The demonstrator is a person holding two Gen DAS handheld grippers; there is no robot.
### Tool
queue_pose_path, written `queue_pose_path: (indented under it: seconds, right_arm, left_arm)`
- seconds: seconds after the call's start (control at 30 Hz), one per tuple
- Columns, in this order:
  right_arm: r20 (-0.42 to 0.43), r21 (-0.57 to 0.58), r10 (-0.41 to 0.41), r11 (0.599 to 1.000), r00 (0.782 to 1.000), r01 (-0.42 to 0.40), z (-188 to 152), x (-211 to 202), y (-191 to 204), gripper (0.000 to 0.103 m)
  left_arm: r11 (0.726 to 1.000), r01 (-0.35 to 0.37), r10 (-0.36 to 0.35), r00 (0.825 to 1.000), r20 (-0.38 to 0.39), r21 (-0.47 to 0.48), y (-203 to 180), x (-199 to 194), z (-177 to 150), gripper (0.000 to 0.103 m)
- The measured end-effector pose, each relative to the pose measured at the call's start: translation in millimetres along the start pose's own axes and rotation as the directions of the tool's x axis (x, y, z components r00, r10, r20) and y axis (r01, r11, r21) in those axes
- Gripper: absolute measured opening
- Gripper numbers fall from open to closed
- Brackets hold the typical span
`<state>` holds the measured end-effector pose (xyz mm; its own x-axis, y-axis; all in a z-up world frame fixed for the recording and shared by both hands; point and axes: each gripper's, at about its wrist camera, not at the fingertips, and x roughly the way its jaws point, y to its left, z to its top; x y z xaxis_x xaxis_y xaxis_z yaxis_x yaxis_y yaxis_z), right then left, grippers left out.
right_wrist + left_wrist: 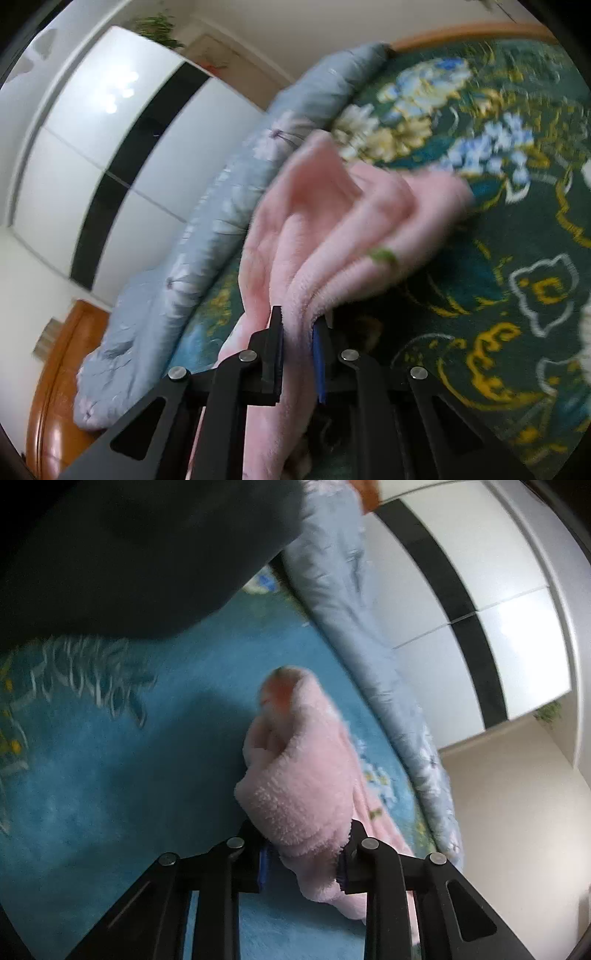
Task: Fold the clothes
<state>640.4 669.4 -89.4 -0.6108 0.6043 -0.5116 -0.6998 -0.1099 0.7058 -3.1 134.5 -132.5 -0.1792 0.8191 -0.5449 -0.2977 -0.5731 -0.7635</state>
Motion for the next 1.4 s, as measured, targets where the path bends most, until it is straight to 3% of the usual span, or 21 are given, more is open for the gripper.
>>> queue_pose_path:
  seconds: [0.2, 0.3, 0.43, 0.6, 0.73, 0.83, 0.9, 0.97, 1.03, 1.07, 1.23, 1.33, 1.37, 1.4]
  right_arm:
    - [-0.026, -0.066, 0.103, 0.992, 0.994, -0.105, -32.2, -78.2, -9.6, 0.013]
    - [-0.055, -0.084, 0.075, 0.993, 0.996, -0.08, -57.3, -105.0, -35.8, 0.013]
    - [-0.09, 0.032, 0.015, 0.999, 0.996, -0.012, -85.5, -117.0, -90.5, 0.013]
    - [-0.041, 0.175, -0.039, 0.983, 0.998, 0.046, -89.1, -131.1, -136.6, 0.01]
    - [0.008, 0.188, -0.044, 0.981, 0.999, 0.042, -79.3, -145.1, -142.9, 0.01]
    - [0.015, 0.122, -0.046, 0.992, 0.999, 0.044, -69.2, -140.2, -125.5, 0.012]
    - [0.019, 0.077, -0.048, 0.996, 0.999, 0.046, -62.4, -136.9, -113.9, 0.012]
    - [0.024, 0.032, -0.049, 0.998, 0.999, 0.048, -55.6, -133.5, -102.2, 0.018]
    - [0.027, -0.009, -0.054, 0.998, 0.998, 0.054, -48.7, -126.7, -92.0, 0.032]
    - [0.023, -0.017, -0.065, 0.998, 0.998, 0.066, -45.8, -117.7, -91.4, 0.033]
    - [-0.01, -0.001, -0.182, 0.983, 0.983, 0.182, -33.6, -79.9, -104.1, 0.039]
    - [-0.014, 0.062, -0.182, 0.981, 0.983, 0.182, -28.8, -67.7, -113.1, 0.039]
    - [-0.014, 0.062, -0.156, 0.986, 0.988, 0.157, -28.7, -67.4, -111.5, 0.038]
    - [-0.015, 0.063, -0.13, 0.989, 0.991, 0.131, -28.7, -67.0, -110.0, 0.027]
  left_arm:
    - [0.994, 0.032, -0.037, 0.998, 0.049, 0.105, 2.2, -70.5, 1.1, 0.027]
    - [0.99, -0.016, 0.011, 0.999, 0.039, 0.137, 28.4, -87.9, -9.1, 0.027]
    - [0.998, -0.045, 0.048, 0.997, -0.054, 0.048, 84.4, -87.6, -24.1, 0.027]
    - [0.999, -0.033, 0.031, 0.996, -0.079, -0.028, 115.2, -80.0, -33.8, 0.028]
    - [0.999, -0.049, 0.05, 0.996, -0.079, 0.02, 107.0, -85.9, -33.8, 0.032]
    - [0.996, -0.077, 0.08, 0.995, -0.059, 0.05, 97.7, -95.1, -29.0, 0.042]
    - [0.986, -0.135, 0.136, 0.991, -0.008, 0.1, 88.7, -109.1, -28.8, 0.052]
    - [0.969, -0.202, 0.195, 0.979, 0.062, 0.146, 79.4, -124.7, -32.6, 0.055]
    - [0.946, -0.27, 0.246, 0.958, 0.146, 0.178, 74.5, -146.3, -31.0, 0.058]
    - [0.941, -0.28, 0.248, 0.953, 0.172, 0.192, 71.3, -155.9, -31.6, 0.06]
    - [0.938, -0.235, 0.199, 0.967, 0.16, 0.254, 49.3, -158.3, -44.3, 0.064]
    - [0.939, -0.201, 0.175, 0.977, 0.119, 0.278, 27.6, -136.0, -53.1, 0.064]
    - [0.939, -0.193, 0.17, 0.98, 0.101, 0.285, 17.2, -121.4, -54.9, 0.064]
    - [0.939, -0.187, 0.168, 0.982, 0.087, 0.289, 9.9, -109.6, -56.3, 0.064]
